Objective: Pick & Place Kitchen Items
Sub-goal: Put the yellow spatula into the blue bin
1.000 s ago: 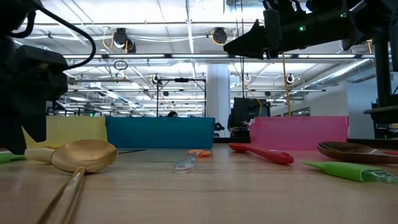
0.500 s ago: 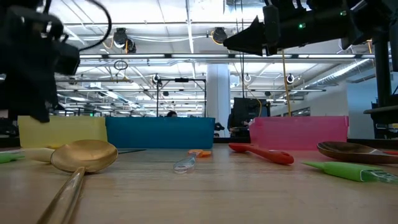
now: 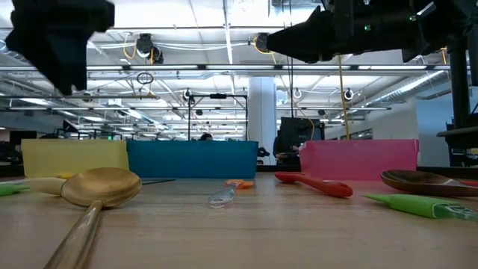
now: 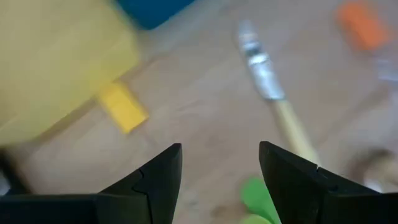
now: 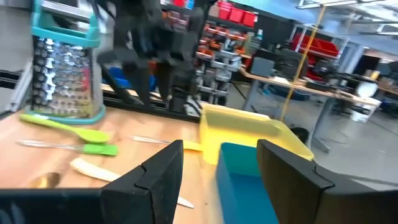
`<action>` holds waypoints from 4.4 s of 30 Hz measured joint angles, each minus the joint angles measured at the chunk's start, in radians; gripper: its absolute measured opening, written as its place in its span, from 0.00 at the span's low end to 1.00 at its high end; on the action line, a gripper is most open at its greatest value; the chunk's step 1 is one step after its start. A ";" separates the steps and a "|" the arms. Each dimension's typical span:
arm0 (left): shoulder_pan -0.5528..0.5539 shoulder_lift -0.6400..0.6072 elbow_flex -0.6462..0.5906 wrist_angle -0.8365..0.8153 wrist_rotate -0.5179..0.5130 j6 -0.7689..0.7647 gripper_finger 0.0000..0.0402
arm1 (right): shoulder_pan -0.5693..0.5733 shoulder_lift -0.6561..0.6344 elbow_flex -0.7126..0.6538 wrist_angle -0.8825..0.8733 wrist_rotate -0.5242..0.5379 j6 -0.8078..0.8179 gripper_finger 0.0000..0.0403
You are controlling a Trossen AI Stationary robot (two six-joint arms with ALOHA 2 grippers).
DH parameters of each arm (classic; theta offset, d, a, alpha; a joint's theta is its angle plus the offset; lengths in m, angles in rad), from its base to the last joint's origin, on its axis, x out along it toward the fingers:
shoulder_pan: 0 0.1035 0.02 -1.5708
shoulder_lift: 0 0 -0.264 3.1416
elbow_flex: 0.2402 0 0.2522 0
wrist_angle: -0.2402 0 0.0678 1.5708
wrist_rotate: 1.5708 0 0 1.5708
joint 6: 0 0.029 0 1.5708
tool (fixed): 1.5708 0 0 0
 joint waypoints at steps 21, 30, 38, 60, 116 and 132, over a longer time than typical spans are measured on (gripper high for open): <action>0.137 0.134 -0.295 0.148 0.059 -0.470 0.54 | 0.001 0.000 0.000 0.009 0.001 -0.059 0.48; 0.221 0.133 -0.377 0.265 -0.015 -0.481 0.54 | -0.007 0.000 0.000 0.009 0.000 -0.094 0.48; 0.261 0.130 -0.412 0.371 -0.046 -0.404 0.54 | -0.032 0.000 0.000 0.008 -0.001 -0.054 0.47; 0.239 0.132 -0.416 0.315 -0.005 -0.299 0.46 | -0.038 0.000 0.000 0.007 -0.001 -0.050 0.46; 0.196 0.100 -0.189 0.494 0.159 0.777 0.36 | -0.038 0.000 0.001 0.009 -0.002 -0.052 0.45; 0.317 0.099 -0.244 0.280 0.177 0.858 0.36 | -0.038 0.000 0.000 0.009 -0.002 -0.051 0.45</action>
